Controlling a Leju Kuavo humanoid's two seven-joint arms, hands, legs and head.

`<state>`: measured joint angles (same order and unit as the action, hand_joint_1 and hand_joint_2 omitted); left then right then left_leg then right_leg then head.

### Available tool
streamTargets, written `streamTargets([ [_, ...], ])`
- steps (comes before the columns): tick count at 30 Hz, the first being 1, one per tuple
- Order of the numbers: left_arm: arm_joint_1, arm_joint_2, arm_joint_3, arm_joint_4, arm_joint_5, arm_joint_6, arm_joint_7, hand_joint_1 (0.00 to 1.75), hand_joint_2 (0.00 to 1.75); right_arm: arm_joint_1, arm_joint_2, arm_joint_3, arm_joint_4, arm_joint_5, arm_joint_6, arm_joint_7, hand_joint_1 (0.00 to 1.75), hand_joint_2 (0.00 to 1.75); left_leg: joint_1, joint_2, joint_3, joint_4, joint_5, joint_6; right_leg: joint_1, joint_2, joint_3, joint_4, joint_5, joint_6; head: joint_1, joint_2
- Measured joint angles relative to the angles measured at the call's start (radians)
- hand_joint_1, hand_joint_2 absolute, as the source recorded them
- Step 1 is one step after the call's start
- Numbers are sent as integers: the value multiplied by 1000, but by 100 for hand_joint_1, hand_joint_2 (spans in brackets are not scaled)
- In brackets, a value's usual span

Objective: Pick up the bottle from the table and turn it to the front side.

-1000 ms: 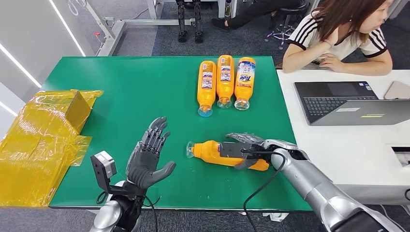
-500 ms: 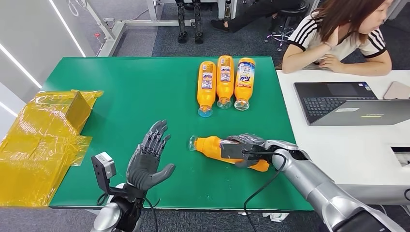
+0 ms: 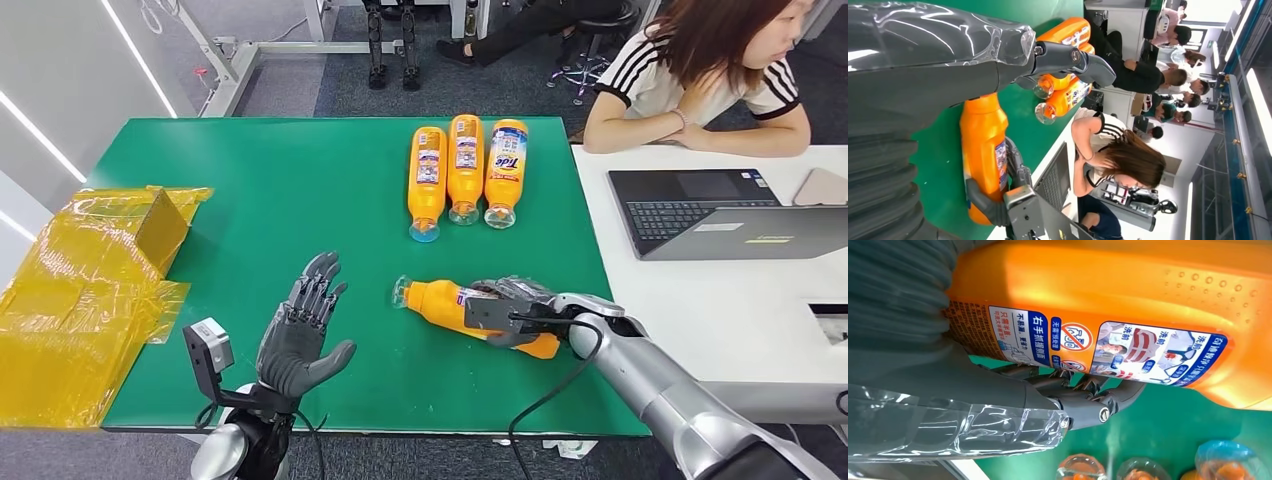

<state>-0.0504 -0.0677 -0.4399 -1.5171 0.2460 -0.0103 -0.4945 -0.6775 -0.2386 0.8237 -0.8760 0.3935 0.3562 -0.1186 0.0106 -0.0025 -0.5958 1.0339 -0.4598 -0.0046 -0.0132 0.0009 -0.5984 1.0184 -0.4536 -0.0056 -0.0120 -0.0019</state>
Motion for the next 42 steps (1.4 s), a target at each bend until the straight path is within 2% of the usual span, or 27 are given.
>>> streamTargets([
  [5, 8, 1, 3, 0, 0, 1, -5, 0, 175, 15, -6, -11, -12, -19, -22, -20, 175, 175, 0, 0, 0, 0, 0, 0, 0, 0, 0, 0, 0, 0, 0, 0],
  [8, 15, 2, 5, 0, -1, 6, -22, 0, 175, 56, -6, -50, -33, -102, -89, -98, 175, 175, 0, -1, -1, 0, 0, 0, 0, -1, 0, 0, 0, 0, 0, 0],
  [12, 21, 7, 11, 0, -4, 16, -45, 0, 175, 173, -3, -176, -115, -290, -178, -236, 175, 175, 0, -3, -3, 0, 0, 0, 0, -3, -2, 0, 0, 0, 0, 0],
  [15, 23, 7, 20, 0, -13, 19, -51, 0, 175, 277, 10, -296, -213, -383, -222, -280, 175, 175, 0, -5, -4, 0, 0, 0, 0, -5, -2, 0, -2, 1, 0, 0],
  [19, 23, 7, 24, 0, -28, 18, -53, 0, 175, 402, 23, -421, -335, -402, -267, -306, 175, 175, 0, -8, -6, 0, -1, 0, 0, -7, -3, 0, -2, 1, 0, 0],
  [24, 12, 5, 31, 1, -37, 8, -53, 0, 175, 520, 47, -510, -478, -395, -325, -346, 175, 175, 0, -7, -6, 0, -1, 0, 0, -6, -4, 0, -2, 1, 0, 0],
  [31, -18, 3, 31, 17, -46, -23, -50, 0, 175, 565, 85, -531, -574, -364, -353, -371, 175, 175, 0, -5, -6, 0, -1, 0, 0, -5, -5, 1, -2, 1, 0, 0],
  [37, -107, -13, 31, 69, -21, -83, -22, 0, 175, 506, 133, -476, -562, -309, -368, -390, 175, 175, 0, -4, -5, 0, 0, 0, 0, -3, -5, 1, -1, 0, 0, 0],
  [42, -144, -20, 31, 96, 0, -108, -3, 0, 175, 469, 157, -440, -546, -287, -373, -393, 175, 175, 0, -4, -6, 0, 0, 0, 0, -3, -5, 1, -1, 0, 0, 0],
])
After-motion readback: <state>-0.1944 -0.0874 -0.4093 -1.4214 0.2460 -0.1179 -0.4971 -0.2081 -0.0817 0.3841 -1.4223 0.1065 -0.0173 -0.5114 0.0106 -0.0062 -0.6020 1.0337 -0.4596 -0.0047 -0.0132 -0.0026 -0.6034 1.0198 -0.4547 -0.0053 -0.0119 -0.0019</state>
